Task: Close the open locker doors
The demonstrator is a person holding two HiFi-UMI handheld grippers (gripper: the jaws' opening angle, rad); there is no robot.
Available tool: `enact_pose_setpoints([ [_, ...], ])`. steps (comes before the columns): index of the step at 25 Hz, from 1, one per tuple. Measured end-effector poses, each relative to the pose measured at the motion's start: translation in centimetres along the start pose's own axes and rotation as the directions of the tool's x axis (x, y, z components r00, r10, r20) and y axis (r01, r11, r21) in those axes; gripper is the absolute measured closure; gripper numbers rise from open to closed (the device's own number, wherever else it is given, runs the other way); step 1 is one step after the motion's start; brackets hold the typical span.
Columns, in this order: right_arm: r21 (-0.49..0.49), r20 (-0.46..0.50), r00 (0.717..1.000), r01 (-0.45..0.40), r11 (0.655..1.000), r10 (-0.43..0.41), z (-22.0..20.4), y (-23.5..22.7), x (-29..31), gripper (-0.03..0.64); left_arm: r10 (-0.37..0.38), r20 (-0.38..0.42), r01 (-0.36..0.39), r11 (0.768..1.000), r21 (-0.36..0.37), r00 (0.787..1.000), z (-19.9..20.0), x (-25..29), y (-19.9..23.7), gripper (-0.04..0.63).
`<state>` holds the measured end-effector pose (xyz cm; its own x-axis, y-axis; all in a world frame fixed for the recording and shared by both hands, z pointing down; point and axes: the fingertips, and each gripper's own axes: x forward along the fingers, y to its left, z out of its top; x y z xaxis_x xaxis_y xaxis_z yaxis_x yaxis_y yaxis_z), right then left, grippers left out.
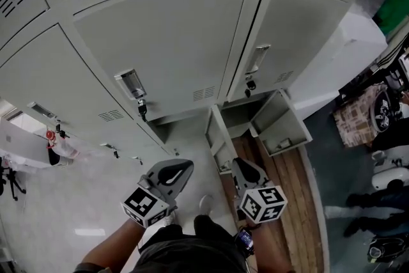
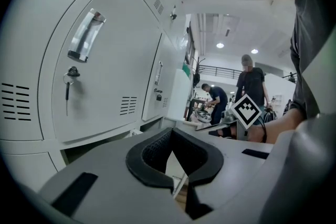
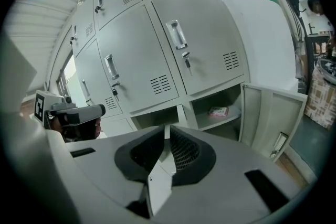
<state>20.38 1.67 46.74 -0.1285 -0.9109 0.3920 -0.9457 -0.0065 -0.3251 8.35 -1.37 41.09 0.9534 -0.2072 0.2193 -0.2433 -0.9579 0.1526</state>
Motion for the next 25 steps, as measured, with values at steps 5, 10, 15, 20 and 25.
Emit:
enact_pose_setpoints([
  [5,0.013,-0.021,1.0,0.001,1.0,-0.001,-0.3,-2.0,0.2,0.584,-0.004,-0.003,0.004,1.0,-0.022,1.0,-0.1,2.2,-0.2,0.586],
  [10,0.029,-0.05,0.999,0.005,1.0,-0.003,-1.0,-3.8,0.7,0.584,-0.008,-0.014,0.007,0.999,-0.042,1.0,-0.2,4.1,-0.3,0.586],
  [15,0.04,-0.105,0.994,-0.007,0.999,0.011,-2.6,-4.9,1.7,0.584,-0.013,-0.03,0.011,0.998,-0.056,0.999,-0.7,5.3,-0.1,0.586],
  [20,0.052,-0.12,0.992,-0.017,0.999,0.023,-3.1,-5.1,2.1,0.584,-0.014,-0.04,0.012,0.998,-0.055,0.999,-0.8,6.0,0.1,0.586],
  [25,0.058,-0.125,0.992,-0.021,0.998,0.028,-3.3,-5.2,2.2,0.584,-0.015,-0.042,0.013,0.998,-0.057,0.999,-0.8,6.2,0.1,0.586],
])
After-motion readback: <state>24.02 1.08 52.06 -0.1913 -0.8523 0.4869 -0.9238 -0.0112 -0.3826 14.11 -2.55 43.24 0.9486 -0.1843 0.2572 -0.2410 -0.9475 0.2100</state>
